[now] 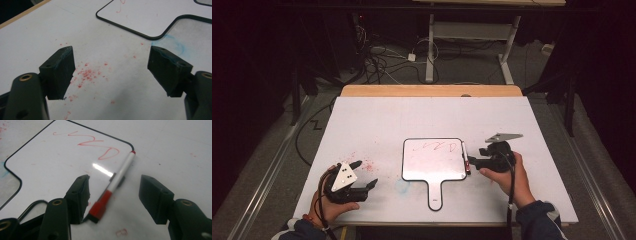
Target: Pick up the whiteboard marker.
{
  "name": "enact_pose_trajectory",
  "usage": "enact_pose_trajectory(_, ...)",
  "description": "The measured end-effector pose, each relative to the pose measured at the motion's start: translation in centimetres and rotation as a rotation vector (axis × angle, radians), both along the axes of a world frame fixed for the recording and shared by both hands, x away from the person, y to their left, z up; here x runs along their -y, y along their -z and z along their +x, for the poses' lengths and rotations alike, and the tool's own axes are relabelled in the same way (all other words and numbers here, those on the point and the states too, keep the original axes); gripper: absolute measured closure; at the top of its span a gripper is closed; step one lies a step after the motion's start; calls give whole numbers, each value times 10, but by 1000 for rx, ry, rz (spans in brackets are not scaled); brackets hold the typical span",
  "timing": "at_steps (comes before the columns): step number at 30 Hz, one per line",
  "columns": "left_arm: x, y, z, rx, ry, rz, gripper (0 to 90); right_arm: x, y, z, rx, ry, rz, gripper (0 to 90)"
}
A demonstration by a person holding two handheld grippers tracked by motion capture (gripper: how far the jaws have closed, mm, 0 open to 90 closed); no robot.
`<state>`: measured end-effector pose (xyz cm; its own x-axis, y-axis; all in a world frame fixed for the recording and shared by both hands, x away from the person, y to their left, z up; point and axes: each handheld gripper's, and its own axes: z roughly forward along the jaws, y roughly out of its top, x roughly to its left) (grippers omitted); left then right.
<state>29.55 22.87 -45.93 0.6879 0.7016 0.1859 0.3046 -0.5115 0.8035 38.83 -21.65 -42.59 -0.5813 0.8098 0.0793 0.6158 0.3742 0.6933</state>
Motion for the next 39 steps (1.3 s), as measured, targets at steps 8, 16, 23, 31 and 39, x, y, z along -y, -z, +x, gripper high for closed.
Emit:
enact_pose_trajectory(8,-2,1,0,6,6,16,210,-22,16,44,-147,-2,-44,507)
enact_pose_trajectory(16,-2,1,-2,-13,5,10,210,-27,26,61,-218,15,-58,559)
enact_pose_trajectory(23,-2,1,-1,-22,12,12,210,-28,27,70,-230,16,-30,718)
enact_pose_trajectory(31,-2,2,-1,-30,10,9,210,-28,25,71,-198,26,-48,814)
enact_pose_trajectory(39,0,1,0,-34,8,-7,211,-25,9,57,-93,22,26,816)
